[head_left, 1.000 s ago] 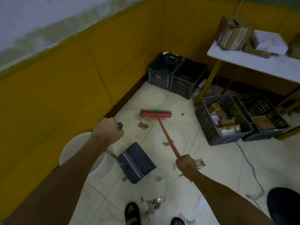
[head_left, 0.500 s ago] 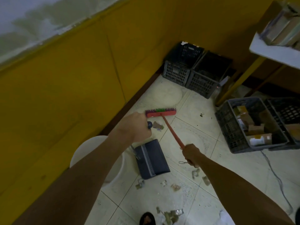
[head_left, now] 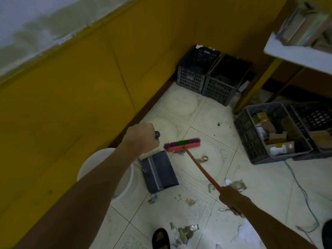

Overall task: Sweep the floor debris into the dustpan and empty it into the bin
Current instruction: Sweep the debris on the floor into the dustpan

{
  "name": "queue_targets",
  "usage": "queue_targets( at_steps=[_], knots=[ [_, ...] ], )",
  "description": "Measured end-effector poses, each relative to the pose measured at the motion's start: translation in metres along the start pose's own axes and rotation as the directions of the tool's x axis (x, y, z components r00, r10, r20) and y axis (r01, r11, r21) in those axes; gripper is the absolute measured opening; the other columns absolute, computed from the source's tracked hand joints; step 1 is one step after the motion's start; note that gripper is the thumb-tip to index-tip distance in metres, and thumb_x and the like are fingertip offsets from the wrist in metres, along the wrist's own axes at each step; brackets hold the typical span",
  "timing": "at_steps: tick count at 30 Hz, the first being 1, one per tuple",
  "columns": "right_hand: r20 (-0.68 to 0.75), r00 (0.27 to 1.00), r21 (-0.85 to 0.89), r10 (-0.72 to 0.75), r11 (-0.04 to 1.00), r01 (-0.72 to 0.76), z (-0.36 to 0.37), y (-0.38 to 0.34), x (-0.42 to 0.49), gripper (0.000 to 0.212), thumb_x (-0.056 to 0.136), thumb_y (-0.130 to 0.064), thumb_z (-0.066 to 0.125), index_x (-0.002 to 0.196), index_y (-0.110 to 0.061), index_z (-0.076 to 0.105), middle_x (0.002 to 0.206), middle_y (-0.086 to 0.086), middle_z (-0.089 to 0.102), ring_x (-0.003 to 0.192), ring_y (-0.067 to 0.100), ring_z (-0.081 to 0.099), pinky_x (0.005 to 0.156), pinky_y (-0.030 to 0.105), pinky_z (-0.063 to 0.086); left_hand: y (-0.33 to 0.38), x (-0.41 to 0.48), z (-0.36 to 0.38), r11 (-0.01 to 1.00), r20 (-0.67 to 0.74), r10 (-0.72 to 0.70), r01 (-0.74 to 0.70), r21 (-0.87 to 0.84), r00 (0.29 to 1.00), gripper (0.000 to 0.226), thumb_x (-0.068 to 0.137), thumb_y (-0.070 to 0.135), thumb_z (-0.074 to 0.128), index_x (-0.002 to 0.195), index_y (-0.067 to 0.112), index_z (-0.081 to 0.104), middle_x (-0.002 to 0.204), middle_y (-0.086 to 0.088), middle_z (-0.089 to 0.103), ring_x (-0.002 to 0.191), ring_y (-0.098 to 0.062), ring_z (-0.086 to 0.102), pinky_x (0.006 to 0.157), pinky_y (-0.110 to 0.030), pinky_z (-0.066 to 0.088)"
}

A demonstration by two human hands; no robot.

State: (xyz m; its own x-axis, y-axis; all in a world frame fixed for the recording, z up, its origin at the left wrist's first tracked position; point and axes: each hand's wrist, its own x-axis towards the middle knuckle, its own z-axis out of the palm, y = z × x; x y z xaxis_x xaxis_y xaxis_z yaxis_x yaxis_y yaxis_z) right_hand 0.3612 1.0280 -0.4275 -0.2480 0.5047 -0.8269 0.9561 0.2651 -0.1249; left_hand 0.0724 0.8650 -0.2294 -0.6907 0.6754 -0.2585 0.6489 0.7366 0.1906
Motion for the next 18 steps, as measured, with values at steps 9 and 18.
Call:
queue_targets(
  at_steps=[9, 18],
  knots=[
    [-0.046, 0.997, -0.083, -0.056, 0.995, 0.052, 0.022, 0.172, -0.07, 0.033, 0.093, -0.026, 0.041, 0.122, -0.021, 0.056, 0.092, -0.006, 0.053, 0.08, 0.011, 0.056, 0.066, 0.019, 0.045, 0.067, -0.082, 0.027, 0.978, -0.019, -0.112, 0.114, 0.177, 0.993, 0.038, 0.091, 0.028, 0.049, 0.057, 0.015, 0.039, 0.056, -0.001, 0.043, 0.056, -0.019, 0.05, 0.045, -0.021, 0.031],
    [-0.199, 0.98, 0.246, -0.015, 0.967, 0.064, -0.007, 0.217, -0.111, 0.035, 0.094, -0.016, 0.048, 0.125, -0.008, 0.061, 0.111, 0.011, 0.07, 0.088, 0.023, 0.066, 0.076, 0.029, 0.055, 0.101, -0.106, 0.034, 0.971, -0.008, -0.108, 0.107, 0.214, 0.994, 0.028, 0.089, 0.03, 0.053, 0.074, 0.007, 0.059, 0.067, -0.008, 0.058, 0.066, -0.025, 0.063, 0.058, -0.029, 0.049]
  ],
)
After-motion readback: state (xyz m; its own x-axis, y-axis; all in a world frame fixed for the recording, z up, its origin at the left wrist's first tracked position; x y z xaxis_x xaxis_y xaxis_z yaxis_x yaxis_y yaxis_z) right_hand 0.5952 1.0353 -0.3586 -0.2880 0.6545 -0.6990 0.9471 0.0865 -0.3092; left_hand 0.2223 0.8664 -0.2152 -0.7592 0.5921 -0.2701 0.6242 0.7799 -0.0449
